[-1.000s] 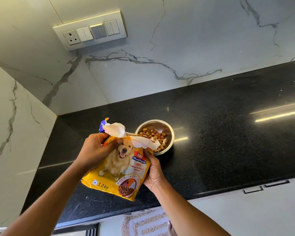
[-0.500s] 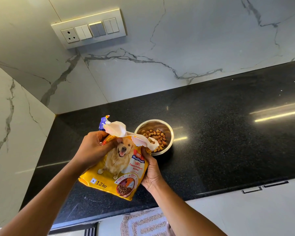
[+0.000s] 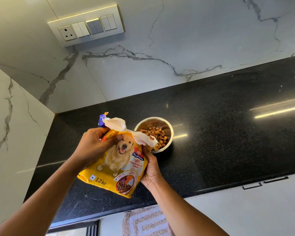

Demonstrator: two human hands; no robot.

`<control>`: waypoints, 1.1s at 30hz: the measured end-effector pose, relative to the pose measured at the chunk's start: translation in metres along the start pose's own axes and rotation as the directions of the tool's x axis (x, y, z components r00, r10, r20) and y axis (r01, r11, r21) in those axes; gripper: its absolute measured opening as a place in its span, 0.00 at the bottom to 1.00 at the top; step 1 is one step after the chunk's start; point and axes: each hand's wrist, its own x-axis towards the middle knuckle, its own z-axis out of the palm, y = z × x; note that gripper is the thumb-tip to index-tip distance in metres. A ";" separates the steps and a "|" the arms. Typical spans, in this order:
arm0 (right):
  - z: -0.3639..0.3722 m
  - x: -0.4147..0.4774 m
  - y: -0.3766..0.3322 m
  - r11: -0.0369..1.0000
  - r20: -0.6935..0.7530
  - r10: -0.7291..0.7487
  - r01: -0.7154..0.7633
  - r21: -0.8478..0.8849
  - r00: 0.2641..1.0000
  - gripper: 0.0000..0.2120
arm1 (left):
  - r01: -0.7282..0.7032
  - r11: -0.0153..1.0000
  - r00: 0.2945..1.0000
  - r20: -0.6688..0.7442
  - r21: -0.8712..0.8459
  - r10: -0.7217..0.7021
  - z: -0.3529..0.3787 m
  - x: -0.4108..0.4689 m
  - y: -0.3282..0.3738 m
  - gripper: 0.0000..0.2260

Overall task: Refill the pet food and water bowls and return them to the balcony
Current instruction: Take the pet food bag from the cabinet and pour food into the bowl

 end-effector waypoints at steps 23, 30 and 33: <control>0.010 -0.001 -0.005 1.000 0.055 0.000 -0.002 0.029 0.998 0.44 | -0.066 0.993 0.997 -0.027 0.098 0.069 0.004 0.005 0.006 0.06; 0.014 0.000 -0.004 0.999 0.093 0.007 -0.010 0.030 0.996 0.40 | -0.054 0.995 0.998 -0.026 0.083 0.056 0.001 0.003 0.005 0.06; 0.014 0.000 0.001 1.000 0.091 0.009 -0.011 0.023 0.996 0.41 | -0.062 0.996 0.998 -0.025 0.064 0.064 -0.003 0.001 0.001 0.06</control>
